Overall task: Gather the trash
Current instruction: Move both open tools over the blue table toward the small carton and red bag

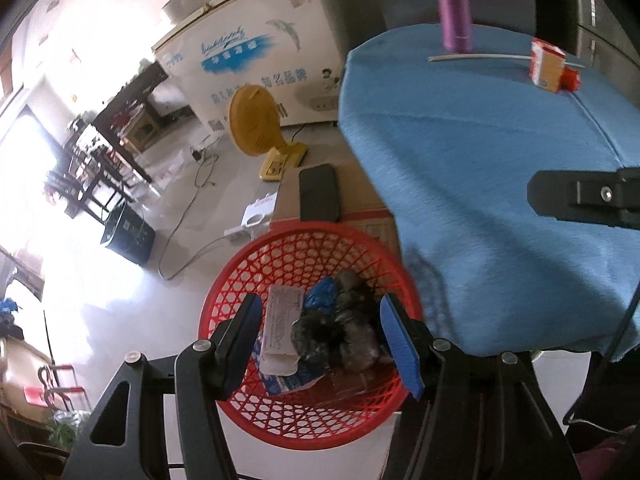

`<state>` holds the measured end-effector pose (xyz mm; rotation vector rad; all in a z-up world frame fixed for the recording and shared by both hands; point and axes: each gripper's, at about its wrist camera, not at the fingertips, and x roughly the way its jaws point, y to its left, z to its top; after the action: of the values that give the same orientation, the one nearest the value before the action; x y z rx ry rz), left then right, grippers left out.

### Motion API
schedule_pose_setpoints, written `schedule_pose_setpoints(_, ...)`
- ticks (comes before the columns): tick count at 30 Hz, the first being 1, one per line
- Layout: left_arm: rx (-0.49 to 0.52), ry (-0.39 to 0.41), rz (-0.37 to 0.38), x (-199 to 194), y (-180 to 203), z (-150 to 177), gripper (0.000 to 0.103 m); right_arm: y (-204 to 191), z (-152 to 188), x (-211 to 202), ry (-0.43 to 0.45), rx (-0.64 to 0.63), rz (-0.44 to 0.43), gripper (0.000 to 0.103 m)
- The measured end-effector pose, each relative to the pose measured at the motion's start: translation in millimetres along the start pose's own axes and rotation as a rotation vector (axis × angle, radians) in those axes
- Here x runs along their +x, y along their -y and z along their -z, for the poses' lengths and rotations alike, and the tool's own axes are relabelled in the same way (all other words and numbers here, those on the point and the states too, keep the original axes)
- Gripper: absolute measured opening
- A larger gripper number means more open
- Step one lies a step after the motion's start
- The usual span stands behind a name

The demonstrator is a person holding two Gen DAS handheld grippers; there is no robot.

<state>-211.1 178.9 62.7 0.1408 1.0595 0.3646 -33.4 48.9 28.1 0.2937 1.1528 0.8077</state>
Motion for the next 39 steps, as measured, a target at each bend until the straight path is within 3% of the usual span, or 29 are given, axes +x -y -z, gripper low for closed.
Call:
schedule_pose_setpoints(15, 0.138, 0.09, 0.031, -31, 62, -28, 0.062, 69, 2, -79, 0.178, 0.149, 0.041, 0.058)
schedule_pose_setpoints(31, 0.253, 0.072, 0.119, -33, 131, -68, 0.062, 130, 3, -126, 0.295, 0.272, 0.079, 0.058)
schedule_pose_setpoints(39, 0.323, 0.085, 0.111, -30, 164, -98, 0.062, 173, 11, -158, 0.367, 0.354, 0.112, 0.058)
